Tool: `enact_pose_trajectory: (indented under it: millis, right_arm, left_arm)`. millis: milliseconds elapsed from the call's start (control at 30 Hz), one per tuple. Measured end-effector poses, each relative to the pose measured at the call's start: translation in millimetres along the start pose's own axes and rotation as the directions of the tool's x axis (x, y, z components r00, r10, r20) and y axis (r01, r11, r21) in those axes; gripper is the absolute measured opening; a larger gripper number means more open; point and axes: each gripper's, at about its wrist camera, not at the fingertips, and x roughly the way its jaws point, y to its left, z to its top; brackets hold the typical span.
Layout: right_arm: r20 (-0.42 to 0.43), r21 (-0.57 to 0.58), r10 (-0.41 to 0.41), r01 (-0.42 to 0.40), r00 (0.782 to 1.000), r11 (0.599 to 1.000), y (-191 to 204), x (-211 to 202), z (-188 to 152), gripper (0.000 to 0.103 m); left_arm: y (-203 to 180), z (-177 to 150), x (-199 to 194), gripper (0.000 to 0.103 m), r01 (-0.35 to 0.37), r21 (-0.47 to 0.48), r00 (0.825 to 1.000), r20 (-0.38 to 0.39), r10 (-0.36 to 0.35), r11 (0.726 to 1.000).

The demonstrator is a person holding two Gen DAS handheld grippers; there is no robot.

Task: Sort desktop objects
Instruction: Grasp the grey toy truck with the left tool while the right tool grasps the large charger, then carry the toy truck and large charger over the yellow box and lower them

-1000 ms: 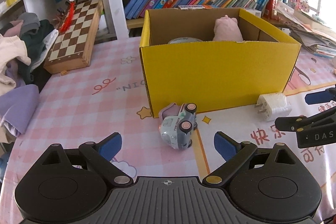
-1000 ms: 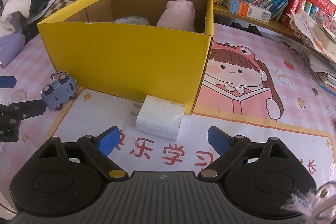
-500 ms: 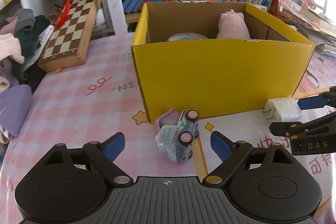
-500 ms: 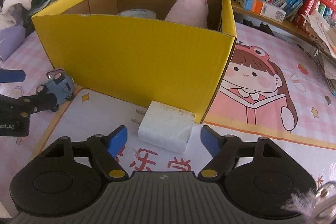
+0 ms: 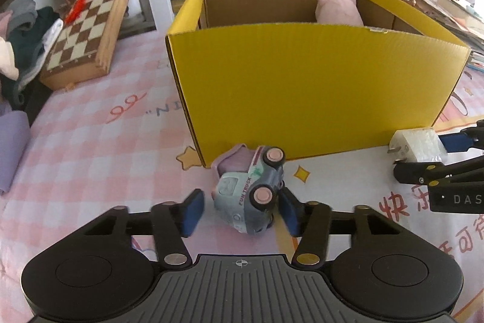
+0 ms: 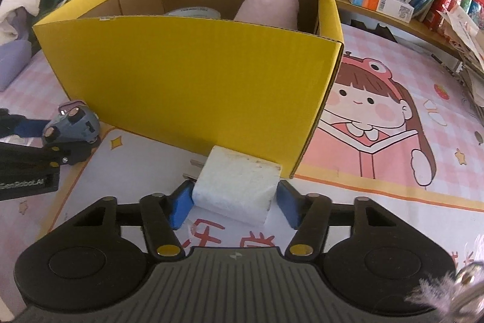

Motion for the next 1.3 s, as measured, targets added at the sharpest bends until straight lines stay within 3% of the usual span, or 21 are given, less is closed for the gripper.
enact_pose_trajectory:
  millis: [633, 933, 1300]
  right_arm:
    - [0.001, 0.006, 0.039, -0.039, 0.999, 0.999, -6.1, -27.2, -6.7, 0.054]
    - [0.049, -0.014, 0.084, -0.083, 0.995, 0.996, -6.5, -67.3, -5.3, 0.054]
    - [0.21, -0.012, 0.149, -0.15, 0.966, 0.989, -19.4, -113.6, 38.2, 0.054]
  left_arm:
    - [2.4, -2.4, -34.7, 0.043, 0.06, -0.017, 0.998, 0.035, -0.059, 0.998]
    - [-8.1, 7.5, -74.2, 0.043, 0.092, 0.018, 0.986, 0.135, -0.094, 0.996]
    - [-17.4, 40.7, -108.2, 0.043, 0.099, 0.058, 0.951, 0.288, -0.111, 0.993]
